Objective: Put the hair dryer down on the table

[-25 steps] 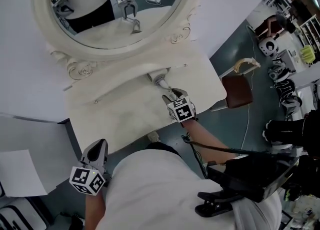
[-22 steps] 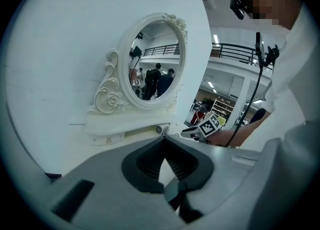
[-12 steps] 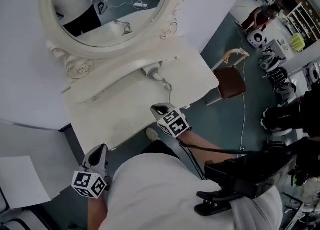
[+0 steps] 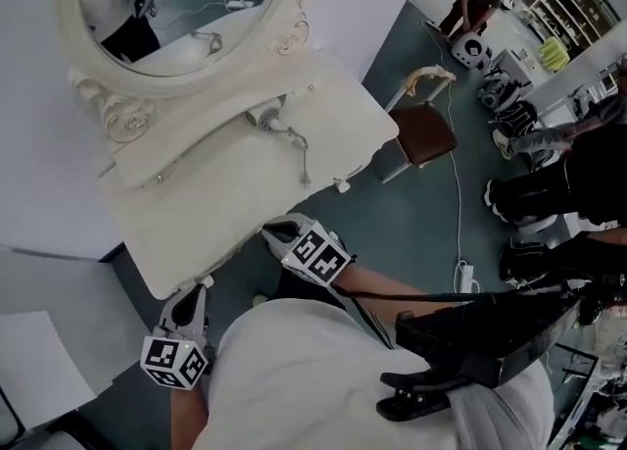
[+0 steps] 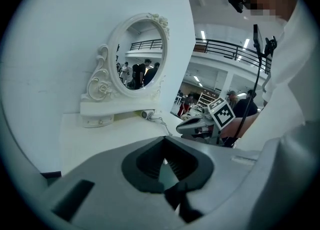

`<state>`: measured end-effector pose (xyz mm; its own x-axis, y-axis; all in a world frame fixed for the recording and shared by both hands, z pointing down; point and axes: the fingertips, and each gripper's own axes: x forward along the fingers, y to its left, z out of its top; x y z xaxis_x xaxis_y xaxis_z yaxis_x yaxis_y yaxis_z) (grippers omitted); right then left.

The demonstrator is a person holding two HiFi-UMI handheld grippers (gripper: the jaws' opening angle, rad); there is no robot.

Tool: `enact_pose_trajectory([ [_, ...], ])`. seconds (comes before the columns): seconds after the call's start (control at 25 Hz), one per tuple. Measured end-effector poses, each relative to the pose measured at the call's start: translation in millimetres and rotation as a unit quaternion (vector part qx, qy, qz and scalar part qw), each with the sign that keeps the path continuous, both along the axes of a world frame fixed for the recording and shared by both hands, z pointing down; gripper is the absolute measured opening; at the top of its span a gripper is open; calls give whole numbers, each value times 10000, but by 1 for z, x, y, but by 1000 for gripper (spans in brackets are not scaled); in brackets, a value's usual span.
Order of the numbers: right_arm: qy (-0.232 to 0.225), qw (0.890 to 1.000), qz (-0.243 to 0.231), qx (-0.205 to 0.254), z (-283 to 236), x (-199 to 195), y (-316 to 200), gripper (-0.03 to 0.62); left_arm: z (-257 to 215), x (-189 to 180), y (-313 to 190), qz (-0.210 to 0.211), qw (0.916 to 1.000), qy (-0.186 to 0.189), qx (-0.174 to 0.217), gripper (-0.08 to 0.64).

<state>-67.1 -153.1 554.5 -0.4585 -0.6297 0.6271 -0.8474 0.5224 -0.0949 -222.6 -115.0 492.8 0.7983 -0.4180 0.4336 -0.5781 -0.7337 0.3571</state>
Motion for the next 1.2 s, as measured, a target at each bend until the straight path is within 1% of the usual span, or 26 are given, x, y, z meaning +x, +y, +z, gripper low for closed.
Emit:
enact_pose_trajectory([
  [0.24, 21, 10000, -88, 17, -2, -12, 37, 2, 5, 4, 25, 204, 9998, 37, -9, -2],
  [0.64, 43, 9998, -145, 116, -7, -17, 68, 0, 18, 14, 53, 417, 9991, 31, -49, -2],
  [0.92, 57, 9997, -146, 190, -10, -13, 82, 0, 18, 22, 60, 513, 9987, 30, -34, -2],
  [1.2, 101, 9994, -193, 263, -13, -11, 82, 0, 17, 25, 58, 552, 9985, 9, -27, -2],
])
